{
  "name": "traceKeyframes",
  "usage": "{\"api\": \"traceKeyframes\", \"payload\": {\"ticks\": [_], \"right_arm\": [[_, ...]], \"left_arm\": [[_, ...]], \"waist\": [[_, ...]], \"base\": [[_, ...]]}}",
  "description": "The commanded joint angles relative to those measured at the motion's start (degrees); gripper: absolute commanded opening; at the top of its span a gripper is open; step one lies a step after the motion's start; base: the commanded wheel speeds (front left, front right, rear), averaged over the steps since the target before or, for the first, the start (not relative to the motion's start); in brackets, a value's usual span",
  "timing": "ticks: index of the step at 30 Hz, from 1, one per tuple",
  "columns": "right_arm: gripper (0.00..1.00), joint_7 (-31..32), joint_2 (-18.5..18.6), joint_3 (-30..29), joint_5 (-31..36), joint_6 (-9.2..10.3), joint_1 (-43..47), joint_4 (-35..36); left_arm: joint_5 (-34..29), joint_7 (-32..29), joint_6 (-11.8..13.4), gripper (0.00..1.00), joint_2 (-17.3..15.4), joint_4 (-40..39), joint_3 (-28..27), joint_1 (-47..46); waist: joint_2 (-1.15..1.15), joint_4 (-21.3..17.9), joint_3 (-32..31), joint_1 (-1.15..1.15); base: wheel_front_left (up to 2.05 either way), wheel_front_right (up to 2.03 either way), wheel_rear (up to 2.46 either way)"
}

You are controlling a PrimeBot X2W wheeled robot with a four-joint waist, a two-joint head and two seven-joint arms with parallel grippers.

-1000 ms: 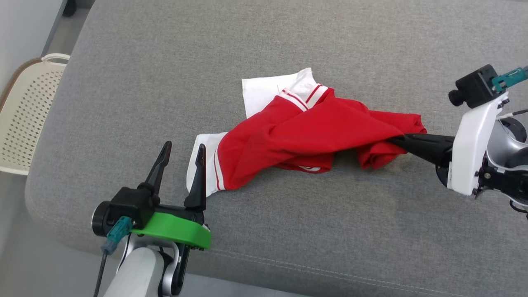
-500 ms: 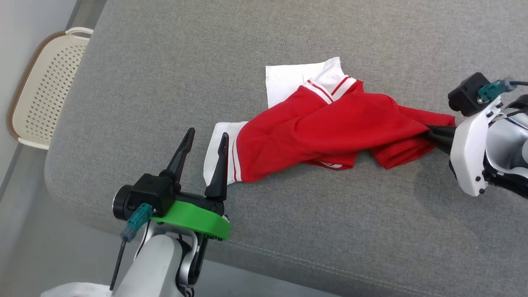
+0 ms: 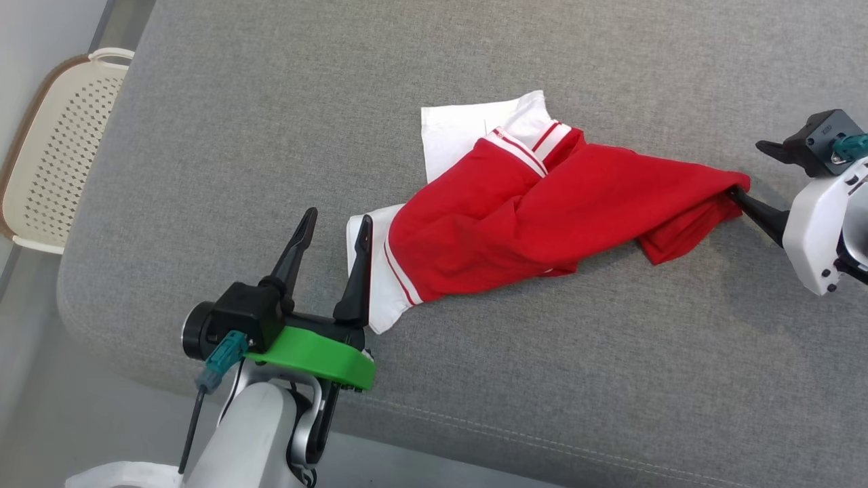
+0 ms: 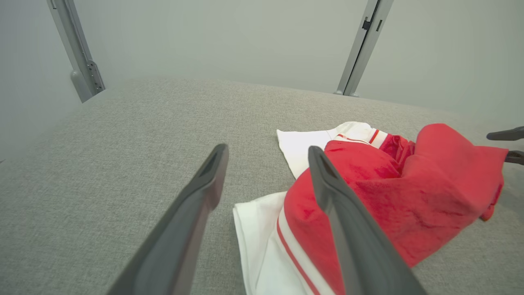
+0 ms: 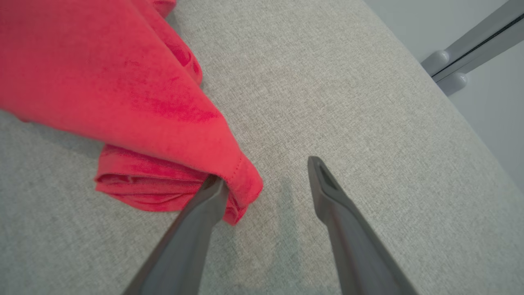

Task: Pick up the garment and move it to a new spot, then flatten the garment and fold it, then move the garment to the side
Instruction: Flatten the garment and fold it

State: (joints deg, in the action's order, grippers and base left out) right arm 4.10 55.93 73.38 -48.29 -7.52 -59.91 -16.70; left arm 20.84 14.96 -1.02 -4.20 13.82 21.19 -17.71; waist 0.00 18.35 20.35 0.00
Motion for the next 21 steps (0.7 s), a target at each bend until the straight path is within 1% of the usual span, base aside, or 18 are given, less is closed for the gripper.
{"api": "traceKeyframes", "payload": {"ticks": [1, 4, 7, 10, 12, 14, 16, 19, 21], "right_arm": [[1.00, -0.8, -0.5, 0.1, -0.7, 0.07, 0.7, -0.5], [1.00, -4.6, -1.1, -0.4, -3.3, 0.07, 2.0, -2.6], [1.00, -10.1, -2.1, -3.0, -5.6, 0.07, 4.8, -4.5], [1.00, -16.0, -4.4, -7.3, -8.2, 0.08, 9.2, -6.1], [1.00, -17.9, -6.6, -10.4, -9.2, 0.08, 12.5, -7.0], [1.00, -18.8, -8.5, -13.3, -8.3, 0.08, 15.5, -7.8], [1.00, -19.2, -10.8, -17.3, -8.1, 0.07, 18.7, -8.3], [1.00, -19.3, -15.1, -27.5, -4.9, 0.07, 23.3, -7.5], [1.00, -19.3, -18.6, -34.8, -0.9, 0.07, 27.9, -6.2]], "left_arm": [[-0.4, 0.2, -0.2, 1.00, 0.0, 0.2, -0.3, -0.3], [-0.6, 0.2, 0.0, 1.00, -0.6, 0.6, -1.1, 0.8], [-0.7, 0.2, 0.5, 1.00, -1.4, 0.4, -2.1, 1.7], [-0.7, 0.2, 1.0, 1.00, -2.1, -0.3, -3.4, 2.7], [-0.6, 0.2, 1.5, 1.00, -2.9, -1.0, -4.2, 3.6], [-0.8, 0.2, 1.9, 1.00, -3.6, -1.8, -5.1, 4.1], [-1.0, 0.2, 2.4, 1.00, -4.2, -2.6, -5.9, 4.7], [-1.3, 0.2, 3.5, 1.00, -5.2, -4.2, -7.0, 5.8], [-1.3, 0.2, 4.1, 1.00, -5.8, -5.3, -7.9, 6.7]], "waist": [[0.00, -0.5, -0.5, 0.00], [0.00, -1.4, -1.8, 0.00], [0.00, -2.7, -3.3, 0.00], [0.00, -4.4, -4.7, 0.00], [0.00, -5.7, -5.6, 0.00], [0.00, -6.8, -6.3, 0.00], [0.00, -7.8, -6.9, 0.00], [0.00, -9.3, -7.8, 0.00], [0.00, -10.2, -8.7, 0.00]], "base": [[0.00, 0.00, 0.00], [0.00, 0.00, 0.00], [0.00, 0.00, 0.00], [0.00, 0.00, 0.00], [0.00, 0.00, 0.00], [0.00, 0.00, 0.00], [0.00, 0.00, 0.00], [0.00, 0.00, 0.00], [0.00, 0.00, 0.00]]}}
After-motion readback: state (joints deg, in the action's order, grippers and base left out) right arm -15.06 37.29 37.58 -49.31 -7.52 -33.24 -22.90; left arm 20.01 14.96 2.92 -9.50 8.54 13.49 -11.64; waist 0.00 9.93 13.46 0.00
